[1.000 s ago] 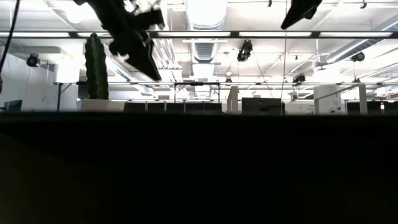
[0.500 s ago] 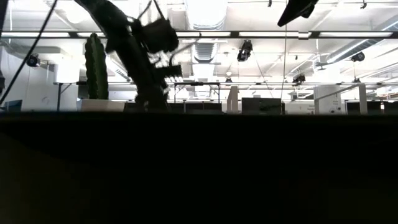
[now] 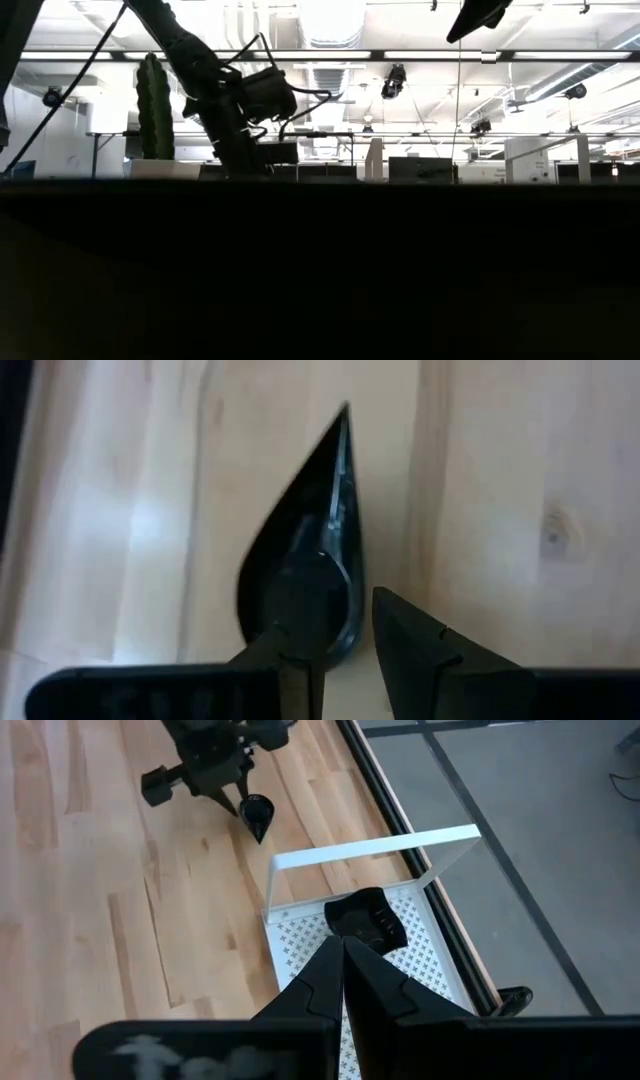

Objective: Pick & Place Mini shaped plates
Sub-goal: Stack the black drop shaped plate on top of the other black drop shaped plates on the shelf

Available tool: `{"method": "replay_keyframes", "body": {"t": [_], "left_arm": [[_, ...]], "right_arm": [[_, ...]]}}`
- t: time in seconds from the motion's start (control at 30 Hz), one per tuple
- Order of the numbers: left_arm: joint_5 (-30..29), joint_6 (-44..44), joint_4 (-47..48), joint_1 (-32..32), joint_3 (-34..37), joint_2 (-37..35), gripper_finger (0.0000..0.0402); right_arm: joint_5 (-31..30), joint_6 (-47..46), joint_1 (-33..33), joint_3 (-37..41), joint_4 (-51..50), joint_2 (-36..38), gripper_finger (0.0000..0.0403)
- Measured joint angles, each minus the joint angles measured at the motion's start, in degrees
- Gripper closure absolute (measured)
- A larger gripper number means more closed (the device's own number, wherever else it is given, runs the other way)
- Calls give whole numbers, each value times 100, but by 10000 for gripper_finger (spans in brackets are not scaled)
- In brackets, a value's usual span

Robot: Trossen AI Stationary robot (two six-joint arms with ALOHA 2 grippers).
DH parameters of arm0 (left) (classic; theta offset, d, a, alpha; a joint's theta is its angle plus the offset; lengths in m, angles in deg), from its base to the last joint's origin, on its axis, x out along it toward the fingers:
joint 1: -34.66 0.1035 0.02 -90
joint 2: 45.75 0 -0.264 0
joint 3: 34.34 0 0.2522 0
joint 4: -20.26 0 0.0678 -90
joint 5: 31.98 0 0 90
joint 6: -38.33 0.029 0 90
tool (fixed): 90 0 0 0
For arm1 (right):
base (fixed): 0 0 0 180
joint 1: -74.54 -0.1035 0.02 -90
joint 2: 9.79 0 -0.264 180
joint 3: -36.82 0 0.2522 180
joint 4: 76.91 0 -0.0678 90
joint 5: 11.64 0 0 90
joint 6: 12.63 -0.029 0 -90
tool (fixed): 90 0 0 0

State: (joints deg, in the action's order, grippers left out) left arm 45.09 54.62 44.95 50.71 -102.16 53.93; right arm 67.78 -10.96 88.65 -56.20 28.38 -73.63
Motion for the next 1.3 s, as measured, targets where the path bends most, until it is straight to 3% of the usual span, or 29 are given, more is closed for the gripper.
{"method": "replay_keyframes", "body": {"t": [0.4,0.6,0.73,1.03,1.3], "left_arm": [[147,56,-49,77,-12,235,325],[199,96,-26,74,-10,200,387],[153,195,90,28,-24,87,399],[653,286,801,-758,-951,-28,401],[713,13,874,-1544,-1715,255,401]], "right_arm": [[3,-22,0,0,0,0,394],[4,-22,0,0,0,0,394],[4,-22,0,0,0,0,394],[10,-56,0,6,4,0,394],[12,-158,0,17,9,0,394]]}}
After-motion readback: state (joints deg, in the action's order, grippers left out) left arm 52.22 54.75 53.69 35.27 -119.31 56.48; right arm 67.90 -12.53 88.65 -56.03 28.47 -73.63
